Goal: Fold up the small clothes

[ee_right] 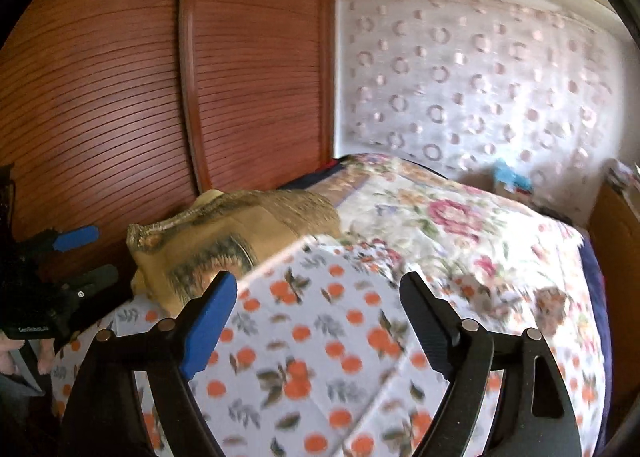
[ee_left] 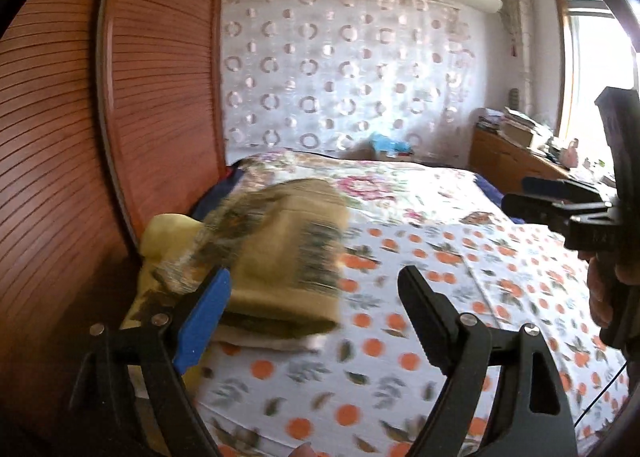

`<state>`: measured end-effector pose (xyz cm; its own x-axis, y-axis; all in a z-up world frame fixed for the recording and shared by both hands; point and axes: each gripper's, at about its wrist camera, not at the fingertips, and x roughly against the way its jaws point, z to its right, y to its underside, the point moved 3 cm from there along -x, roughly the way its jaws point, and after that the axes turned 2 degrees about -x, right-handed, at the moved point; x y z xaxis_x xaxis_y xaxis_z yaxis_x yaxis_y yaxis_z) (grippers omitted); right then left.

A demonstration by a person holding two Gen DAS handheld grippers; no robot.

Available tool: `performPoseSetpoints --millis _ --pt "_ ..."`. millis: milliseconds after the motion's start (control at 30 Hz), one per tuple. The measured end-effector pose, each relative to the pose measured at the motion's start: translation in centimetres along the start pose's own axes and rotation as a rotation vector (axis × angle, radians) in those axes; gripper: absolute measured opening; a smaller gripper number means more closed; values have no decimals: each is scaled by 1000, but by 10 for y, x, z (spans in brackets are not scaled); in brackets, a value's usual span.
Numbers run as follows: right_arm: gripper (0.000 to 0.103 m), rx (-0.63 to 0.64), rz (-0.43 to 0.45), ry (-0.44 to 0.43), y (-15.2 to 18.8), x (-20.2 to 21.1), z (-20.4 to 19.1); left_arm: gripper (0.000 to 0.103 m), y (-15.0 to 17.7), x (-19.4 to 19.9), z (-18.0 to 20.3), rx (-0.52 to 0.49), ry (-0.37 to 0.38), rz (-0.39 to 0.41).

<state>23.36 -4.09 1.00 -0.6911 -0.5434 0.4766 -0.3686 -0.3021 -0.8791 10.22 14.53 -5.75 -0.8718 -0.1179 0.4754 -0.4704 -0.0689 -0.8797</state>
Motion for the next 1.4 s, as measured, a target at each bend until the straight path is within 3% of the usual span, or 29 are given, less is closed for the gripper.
performPoseSetpoints --millis 367,767,1100,1400 --pt "85 -132 13 131 55 84 -3 86 12 19 72 -50 120 -10" --pt "85 -206 101 246 77 171 -39 86 -8 58 116 -87 154 40" --pt "85 -235 188 302 78 203 -63 86 -22 87 129 -95 138 87" --pt "85 -226 205 321 89 197 -66 86 -25 94 126 -87 142 103"
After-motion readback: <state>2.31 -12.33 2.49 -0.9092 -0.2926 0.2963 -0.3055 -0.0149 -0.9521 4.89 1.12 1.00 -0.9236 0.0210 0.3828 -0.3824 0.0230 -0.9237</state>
